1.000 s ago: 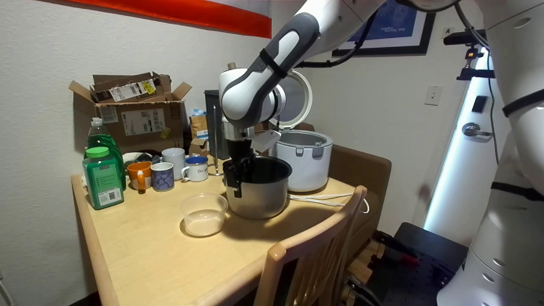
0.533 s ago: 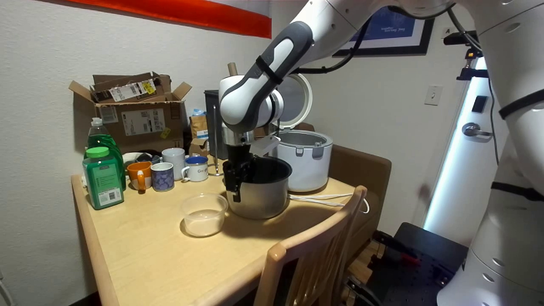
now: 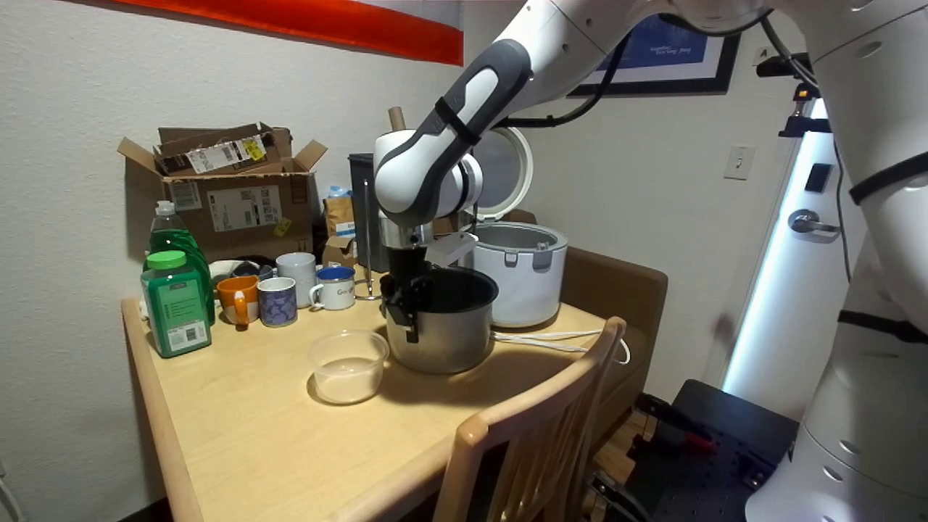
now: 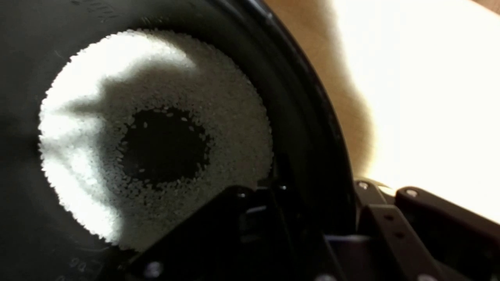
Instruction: Pick up the transparent bowl, pour its contents in the pot, pick up the pot and put it in the rice cooker
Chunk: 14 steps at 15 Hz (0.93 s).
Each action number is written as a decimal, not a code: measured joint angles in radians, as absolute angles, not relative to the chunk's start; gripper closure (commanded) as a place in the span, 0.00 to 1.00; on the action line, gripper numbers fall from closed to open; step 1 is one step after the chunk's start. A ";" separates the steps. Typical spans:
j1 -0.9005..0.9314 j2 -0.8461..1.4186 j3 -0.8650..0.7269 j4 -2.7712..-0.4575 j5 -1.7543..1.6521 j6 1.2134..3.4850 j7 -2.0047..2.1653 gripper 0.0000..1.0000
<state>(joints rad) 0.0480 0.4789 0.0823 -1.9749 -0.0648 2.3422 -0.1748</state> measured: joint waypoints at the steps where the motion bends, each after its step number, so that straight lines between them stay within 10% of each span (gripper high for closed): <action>1: 0.048 0.479 0.082 -1.974 -0.065 2.341 -0.175 1.00; 14: 0.053 0.479 0.082 -1.971 -0.077 2.335 -0.174 0.98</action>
<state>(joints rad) 0.0529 0.4786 0.0817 -1.9710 -0.0765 2.3353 -0.1741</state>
